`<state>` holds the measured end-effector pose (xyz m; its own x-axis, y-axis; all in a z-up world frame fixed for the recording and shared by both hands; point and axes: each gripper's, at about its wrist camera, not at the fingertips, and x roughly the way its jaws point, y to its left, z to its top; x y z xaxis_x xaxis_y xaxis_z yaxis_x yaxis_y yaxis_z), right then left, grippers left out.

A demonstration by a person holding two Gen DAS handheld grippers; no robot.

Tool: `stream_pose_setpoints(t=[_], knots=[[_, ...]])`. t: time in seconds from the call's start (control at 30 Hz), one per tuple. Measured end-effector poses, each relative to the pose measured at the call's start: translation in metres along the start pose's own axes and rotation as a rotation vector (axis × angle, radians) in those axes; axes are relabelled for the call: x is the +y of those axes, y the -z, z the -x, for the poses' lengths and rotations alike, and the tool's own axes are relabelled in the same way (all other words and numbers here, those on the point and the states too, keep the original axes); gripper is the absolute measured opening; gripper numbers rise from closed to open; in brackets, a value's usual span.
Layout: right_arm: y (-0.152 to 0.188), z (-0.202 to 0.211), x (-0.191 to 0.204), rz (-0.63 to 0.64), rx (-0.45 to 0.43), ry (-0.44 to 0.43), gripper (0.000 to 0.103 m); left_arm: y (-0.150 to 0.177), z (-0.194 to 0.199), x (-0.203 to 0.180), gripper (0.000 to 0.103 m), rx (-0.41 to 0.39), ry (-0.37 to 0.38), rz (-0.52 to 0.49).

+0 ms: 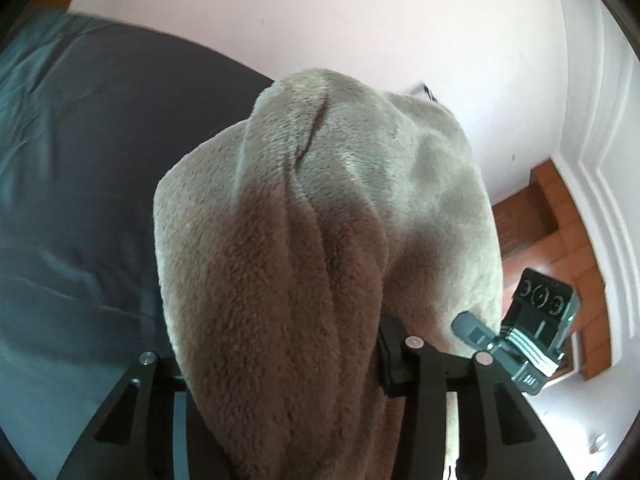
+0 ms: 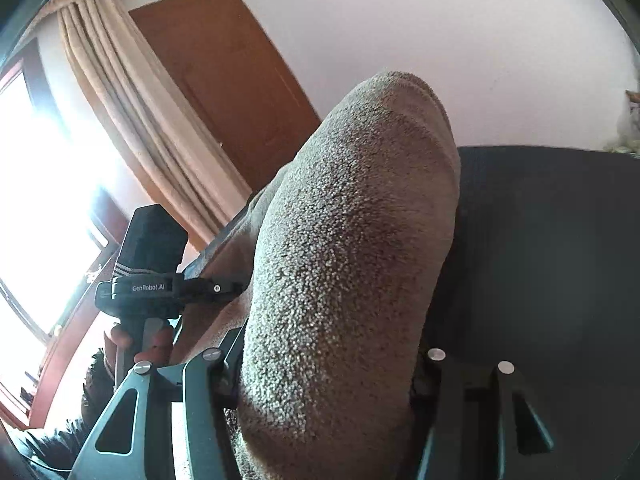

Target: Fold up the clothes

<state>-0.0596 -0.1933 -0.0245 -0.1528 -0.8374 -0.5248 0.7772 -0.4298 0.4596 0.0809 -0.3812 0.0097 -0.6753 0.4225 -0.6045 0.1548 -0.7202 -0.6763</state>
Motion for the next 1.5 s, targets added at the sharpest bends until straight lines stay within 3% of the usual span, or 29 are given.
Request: stream_pose_setpoints(t=[0.2, 0.5, 0.7, 0.87, 0.97, 1.03, 1.1, 1.13, 1.23, 1.5], knots=[[0.014, 0.075, -0.040, -0.050, -0.095, 0.048, 0.057, -0.001, -0.043, -0.076, 0.049, 0.049, 0.008, -0.108], [0.047, 0.181, -0.125, -0.161, -0.187, 0.208, 0.057, 0.011, -0.167, -0.170, 0.049, 0.195, 0.069, -0.198], [0.062, 0.232, -0.195, -0.234, -0.232, 0.330, 0.057, 0.011, -0.238, -0.212, 0.049, 0.240, 0.032, -0.250], [0.076, 0.261, -0.250, -0.313, -0.230, 0.362, 0.057, 0.011, -0.298, -0.247, 0.050, 0.275, 0.000, -0.293], [0.085, 0.265, -0.286, -0.367, -0.219, 0.367, 0.058, 0.007, -0.329, -0.267, 0.060, 0.288, -0.026, -0.327], [0.085, 0.263, -0.303, -0.390, -0.228, 0.355, 0.063, 0.011, -0.347, -0.275, 0.076, 0.265, -0.068, -0.370], [0.094, 0.269, -0.286, -0.374, -0.220, 0.383, 0.069, 0.025, -0.361, -0.278, 0.089, 0.236, -0.117, -0.405], [0.099, 0.272, -0.276, -0.365, -0.215, 0.399, 0.074, 0.022, -0.366, -0.277, 0.090, 0.230, -0.125, -0.408], [0.112, 0.278, -0.243, -0.330, -0.198, 0.459, 0.076, 0.021, -0.374, -0.276, 0.091, 0.218, -0.125, -0.404], [0.125, 0.305, -0.188, -0.180, -0.222, 0.656, 0.077, 0.039, -0.314, -0.267, 0.091, 0.079, -0.167, -0.480]])
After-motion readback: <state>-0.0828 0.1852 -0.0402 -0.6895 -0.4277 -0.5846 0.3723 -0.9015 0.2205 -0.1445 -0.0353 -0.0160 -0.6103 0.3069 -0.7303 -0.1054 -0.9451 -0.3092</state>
